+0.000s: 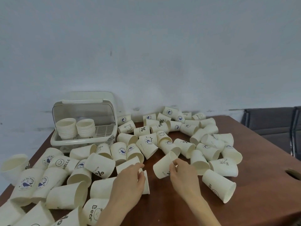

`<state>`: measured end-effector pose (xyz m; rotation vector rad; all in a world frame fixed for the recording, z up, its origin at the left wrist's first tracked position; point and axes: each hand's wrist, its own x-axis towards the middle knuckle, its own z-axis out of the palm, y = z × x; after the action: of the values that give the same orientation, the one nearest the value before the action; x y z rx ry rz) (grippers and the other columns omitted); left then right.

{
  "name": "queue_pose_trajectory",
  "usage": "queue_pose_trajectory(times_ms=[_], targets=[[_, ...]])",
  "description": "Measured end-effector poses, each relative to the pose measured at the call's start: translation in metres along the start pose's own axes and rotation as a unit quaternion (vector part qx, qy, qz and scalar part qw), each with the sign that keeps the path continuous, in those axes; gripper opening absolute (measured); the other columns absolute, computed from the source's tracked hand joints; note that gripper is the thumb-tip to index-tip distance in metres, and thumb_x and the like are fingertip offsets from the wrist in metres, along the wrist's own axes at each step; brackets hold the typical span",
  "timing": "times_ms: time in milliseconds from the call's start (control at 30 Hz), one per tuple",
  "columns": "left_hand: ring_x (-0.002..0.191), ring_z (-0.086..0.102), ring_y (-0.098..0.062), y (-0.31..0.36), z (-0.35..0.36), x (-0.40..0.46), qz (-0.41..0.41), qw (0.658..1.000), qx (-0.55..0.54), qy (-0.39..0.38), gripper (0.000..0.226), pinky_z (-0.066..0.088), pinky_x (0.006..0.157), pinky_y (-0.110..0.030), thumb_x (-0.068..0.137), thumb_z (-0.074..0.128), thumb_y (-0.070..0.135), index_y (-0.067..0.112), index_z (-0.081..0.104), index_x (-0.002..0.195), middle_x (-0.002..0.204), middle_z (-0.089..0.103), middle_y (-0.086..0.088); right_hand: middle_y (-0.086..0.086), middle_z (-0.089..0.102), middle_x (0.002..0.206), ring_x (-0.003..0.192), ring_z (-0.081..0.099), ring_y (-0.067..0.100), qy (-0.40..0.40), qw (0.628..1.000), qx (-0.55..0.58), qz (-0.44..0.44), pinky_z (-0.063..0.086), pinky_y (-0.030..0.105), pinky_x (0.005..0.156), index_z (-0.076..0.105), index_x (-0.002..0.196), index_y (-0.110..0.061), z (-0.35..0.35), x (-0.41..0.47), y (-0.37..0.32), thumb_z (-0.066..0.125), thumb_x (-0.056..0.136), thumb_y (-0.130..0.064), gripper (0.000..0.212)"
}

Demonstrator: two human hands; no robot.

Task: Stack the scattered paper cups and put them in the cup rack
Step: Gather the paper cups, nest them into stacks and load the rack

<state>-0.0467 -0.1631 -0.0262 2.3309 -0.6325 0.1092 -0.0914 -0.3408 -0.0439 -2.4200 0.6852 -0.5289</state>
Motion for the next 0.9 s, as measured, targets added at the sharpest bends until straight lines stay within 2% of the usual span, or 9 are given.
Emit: queue_pose_trajectory(times_ms=[100, 233, 333, 433, 533, 733, 900], targets=[[0.091, 0.059, -0.008, 0.001, 0.0, 0.0, 0.001, 1.0, 0.005, 0.004, 0.03, 0.048, 0.081, -0.026, 0.096, 0.042, 0.034, 0.039, 0.055, 0.123, 0.095, 0.062, 0.012, -0.002, 0.066, 0.079, 0.078, 0.061, 0.022, 0.035, 0.999, 0.012, -0.03, 0.05, 0.039, 0.071, 0.059, 0.1, -0.026, 0.005, 0.002, -0.004, 0.042, 0.096, -0.032, 0.019], [0.089, 0.059, -0.008, 0.003, 0.0, 0.0, 0.009, 1.0, 0.001, 0.004, 0.029, 0.047, 0.078, -0.024, 0.096, 0.042, 0.034, 0.04, 0.055, 0.121, 0.082, 0.057, 0.011, -0.003, 0.069, 0.084, 0.082, 0.063, 0.02, 0.101, 0.991, 0.025, -0.08, 0.045, 0.033, 0.07, 0.06, 0.114, -0.023, 0.013, 0.005, -0.011, 0.044, 0.099, -0.028, 0.023], [0.085, 0.057, -0.007, 0.005, -0.001, 0.003, 0.011, 1.0, 0.008, 0.001, 0.028, 0.047, 0.078, -0.022, 0.096, 0.042, 0.035, 0.041, 0.055, 0.12, 0.082, 0.057, 0.015, -0.004, 0.067, 0.082, 0.078, 0.062, 0.018, 0.142, 0.984, 0.041, -0.097, 0.042, 0.028, 0.066, 0.063, 0.112, -0.02, 0.017, 0.012, -0.016, 0.049, 0.098, -0.025, 0.02], [0.084, 0.056, -0.005, 0.011, -0.001, 0.011, 0.015, 1.0, 0.021, 0.002, 0.029, 0.046, 0.079, -0.021, 0.096, 0.042, 0.036, 0.04, 0.056, 0.121, 0.086, 0.058, 0.018, -0.001, 0.066, 0.081, 0.074, 0.062, 0.022, 0.172, 0.977, 0.05, -0.111, 0.045, 0.031, 0.064, 0.065, 0.109, -0.018, 0.018, 0.025, -0.018, 0.058, 0.094, -0.019, 0.016], [0.093, 0.055, -0.003, 0.026, -0.003, 0.027, 0.034, 0.998, 0.048, 0.005, 0.029, 0.045, 0.082, -0.023, 0.097, 0.039, 0.035, 0.038, 0.054, 0.122, 0.1, 0.06, 0.017, 0.0, 0.068, 0.083, 0.075, 0.063, 0.024, 0.201, 0.969, 0.05, -0.132, 0.05, 0.035, 0.062, 0.066, 0.105, -0.015, 0.02, 0.043, -0.019, 0.066, 0.087, -0.012, 0.018], [0.109, 0.055, -0.014, 0.062, 0.001, 0.085, 0.063, 0.994, 0.091, 0.011, 0.035, 0.046, 0.089, -0.033, 0.098, 0.038, 0.031, 0.032, 0.052, 0.129, 0.117, 0.06, 0.008, 0.001, 0.068, 0.081, 0.073, 0.063, 0.021, 0.234, 0.959, 0.067, -0.148, 0.048, 0.031, 0.06, 0.067, 0.1, -0.013, 0.014, 0.077, -0.018, 0.063, 0.084, -0.012, 0.016], [0.105, 0.058, -0.019, 0.07, 0.014, 0.128, 0.071, 0.99, 0.126, 0.005, 0.035, 0.048, 0.082, -0.038, 0.095, 0.039, 0.026, 0.027, 0.057, 0.125, 0.103, 0.067, 0.004, 0.002, 0.067, 0.078, 0.073, 0.063, 0.023, 0.241, 0.957, 0.062, -0.148, 0.046, 0.033, 0.06, 0.067, 0.098, -0.012, -0.004, 0.105, -0.022, 0.063, 0.087, -0.01, 0.013]])
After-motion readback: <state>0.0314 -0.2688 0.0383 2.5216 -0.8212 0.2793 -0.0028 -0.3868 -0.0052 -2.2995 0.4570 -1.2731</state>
